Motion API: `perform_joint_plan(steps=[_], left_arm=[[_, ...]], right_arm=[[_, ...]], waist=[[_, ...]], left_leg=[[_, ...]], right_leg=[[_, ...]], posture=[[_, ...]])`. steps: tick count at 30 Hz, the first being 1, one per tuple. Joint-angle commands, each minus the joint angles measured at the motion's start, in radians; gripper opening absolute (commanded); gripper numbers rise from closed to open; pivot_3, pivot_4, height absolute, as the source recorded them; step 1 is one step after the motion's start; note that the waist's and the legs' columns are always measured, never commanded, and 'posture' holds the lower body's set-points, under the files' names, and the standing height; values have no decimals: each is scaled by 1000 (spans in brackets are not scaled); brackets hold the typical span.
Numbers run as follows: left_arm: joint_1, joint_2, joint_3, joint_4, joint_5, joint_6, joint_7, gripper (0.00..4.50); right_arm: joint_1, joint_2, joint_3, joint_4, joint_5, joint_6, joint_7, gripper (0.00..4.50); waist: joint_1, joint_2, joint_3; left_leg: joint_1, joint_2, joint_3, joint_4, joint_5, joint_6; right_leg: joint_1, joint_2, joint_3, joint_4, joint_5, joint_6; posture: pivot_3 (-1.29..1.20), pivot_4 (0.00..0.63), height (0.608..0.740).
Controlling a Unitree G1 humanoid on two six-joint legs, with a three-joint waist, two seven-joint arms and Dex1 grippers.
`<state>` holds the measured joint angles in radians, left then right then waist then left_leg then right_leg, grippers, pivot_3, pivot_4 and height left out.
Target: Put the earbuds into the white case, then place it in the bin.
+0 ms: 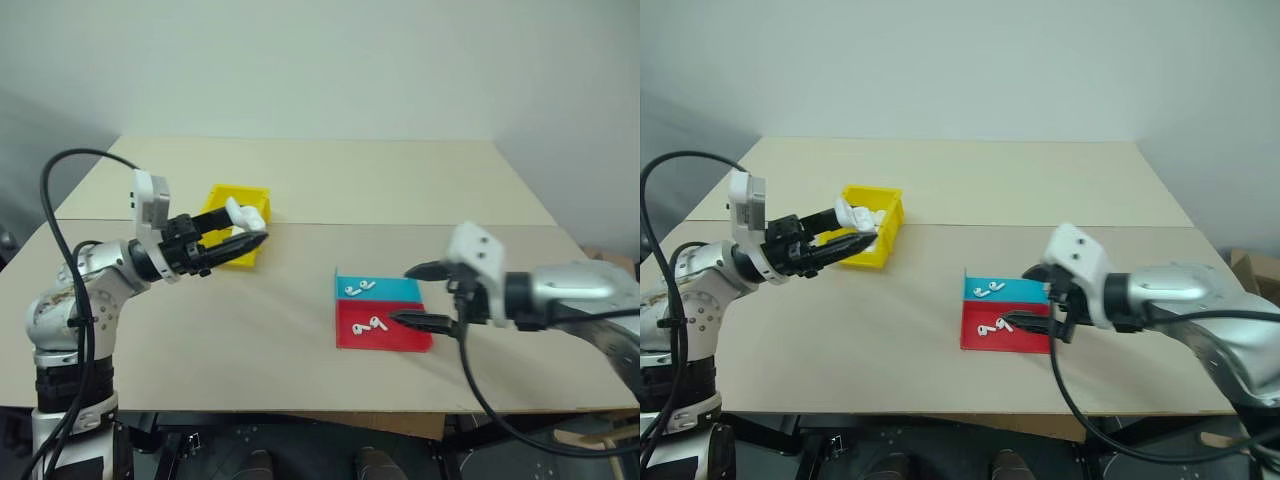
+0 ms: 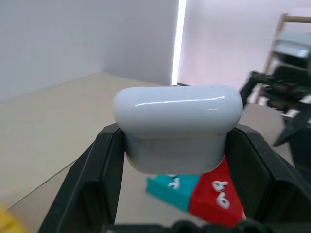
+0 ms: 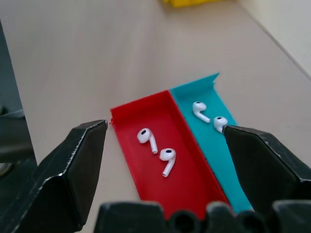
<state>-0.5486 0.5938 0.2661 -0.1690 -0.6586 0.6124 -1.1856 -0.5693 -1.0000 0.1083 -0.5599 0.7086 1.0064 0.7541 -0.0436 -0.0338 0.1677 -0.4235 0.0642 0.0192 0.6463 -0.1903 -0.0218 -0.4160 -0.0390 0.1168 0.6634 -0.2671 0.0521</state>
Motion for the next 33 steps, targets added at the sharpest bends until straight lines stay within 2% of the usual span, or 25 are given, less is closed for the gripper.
perform_joint_plan(steps=[1,3,6,11,20,28,31,33], left_arm=[[-29,-27,-77,7,-38,-95,-126,2791],[-33,-34,-100,21,-52,-125,-179,2791],[-28,-29,-125,35,-62,-160,-250,2791],[-16,-34,-145,37,-56,-209,-266,2791],[38,-5,-138,-37,-72,-215,-229,2791],[53,9,-132,-74,-91,-204,-187,2791],[54,15,-136,-78,-96,-206,-181,2791],[50,18,-140,-74,-98,-207,-181,2791]], right_arm=[[-95,15,162,8,-109,6,33,3192],[-140,26,275,23,-212,-41,54,2508],[-207,60,399,79,-321,-81,102,2508],[-311,114,551,199,-474,-165,222,2508],[-347,207,623,309,-610,-235,342,2508],[-328,277,627,391,-714,-253,357,2508],[-314,277,629,391,-731,-261,376,1916],[-307,273,625,382,-735,-263,387,1250]], waist=[[-1,0,0],[-1,0,0],[-4,0,0],[-1,0,0],[-1,0,0],[0,0,0],[0,0,0],[0,0,0]], left_leg=[[0,0,0,0,0,0],[-2,0,0,0,0,0],[-4,0,0,-1,0,0],[-4,0,0,0,0,0],[-5,0,-1,0,0,0],[-3,0,-1,0,0,0],[-3,0,-1,0,0,0],[-3,0,-1,0,0,0]], right_leg=[[0,0,0,0,0,0],[-3,0,0,0,0,0],[-5,0,0,0,0,0],[-4,0,0,1,0,0],[-5,0,-1,1,0,0],[-4,0,-2,1,0,0],[-4,0,-2,1,0,0],[-4,0,-2,1,0,0]], posture=[[0,150,740],[0,150,740],[0,150,740],[0,150,740],[0,150,740],[0,150,740],[0,150,740],[0,150,740]])
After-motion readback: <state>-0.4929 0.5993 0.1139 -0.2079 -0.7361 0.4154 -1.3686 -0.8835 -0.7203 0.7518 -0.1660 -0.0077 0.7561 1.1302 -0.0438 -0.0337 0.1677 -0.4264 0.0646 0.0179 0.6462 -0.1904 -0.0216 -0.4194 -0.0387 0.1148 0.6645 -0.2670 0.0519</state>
